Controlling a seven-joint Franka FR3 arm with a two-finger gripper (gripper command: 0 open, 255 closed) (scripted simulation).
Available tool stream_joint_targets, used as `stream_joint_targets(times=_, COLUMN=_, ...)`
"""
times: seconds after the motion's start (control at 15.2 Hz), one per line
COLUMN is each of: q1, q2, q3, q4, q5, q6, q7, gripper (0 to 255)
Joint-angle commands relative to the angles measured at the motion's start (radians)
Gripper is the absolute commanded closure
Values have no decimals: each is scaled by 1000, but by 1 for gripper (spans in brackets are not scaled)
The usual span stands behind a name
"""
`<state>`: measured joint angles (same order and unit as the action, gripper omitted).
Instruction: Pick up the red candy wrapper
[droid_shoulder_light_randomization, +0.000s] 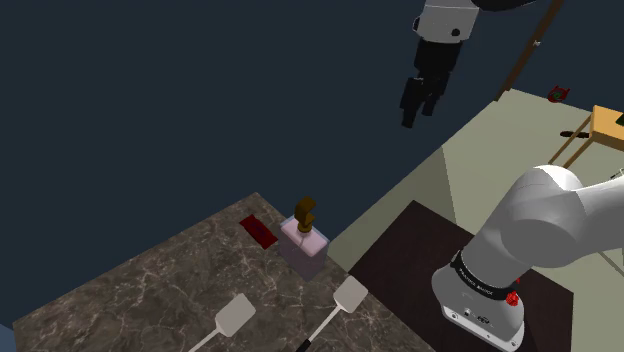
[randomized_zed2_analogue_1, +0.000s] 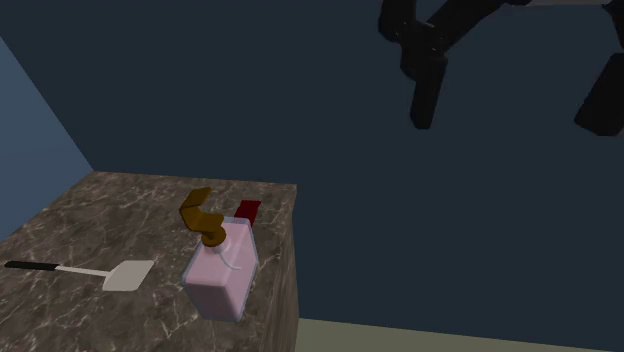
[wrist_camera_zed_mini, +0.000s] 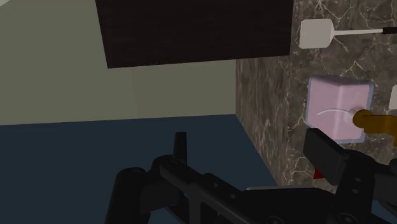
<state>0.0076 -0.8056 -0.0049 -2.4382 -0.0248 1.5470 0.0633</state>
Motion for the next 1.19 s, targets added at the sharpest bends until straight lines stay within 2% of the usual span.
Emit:
stream_joint_targets(times=0.0, q1=0, q2=0, q3=0, q4=0, q5=0, q6=0, q7=0, gripper=0)
stream_joint_targets(times=0.59, q1=53, q2=173, q3=121, q4=-98, q5=81, q6=291, q7=125, gripper=0)
stream_joint_targets(times=1.12, q1=84, q2=423, q3=229, q4=-86, q5=107, q6=549, q7=239, gripper=0)
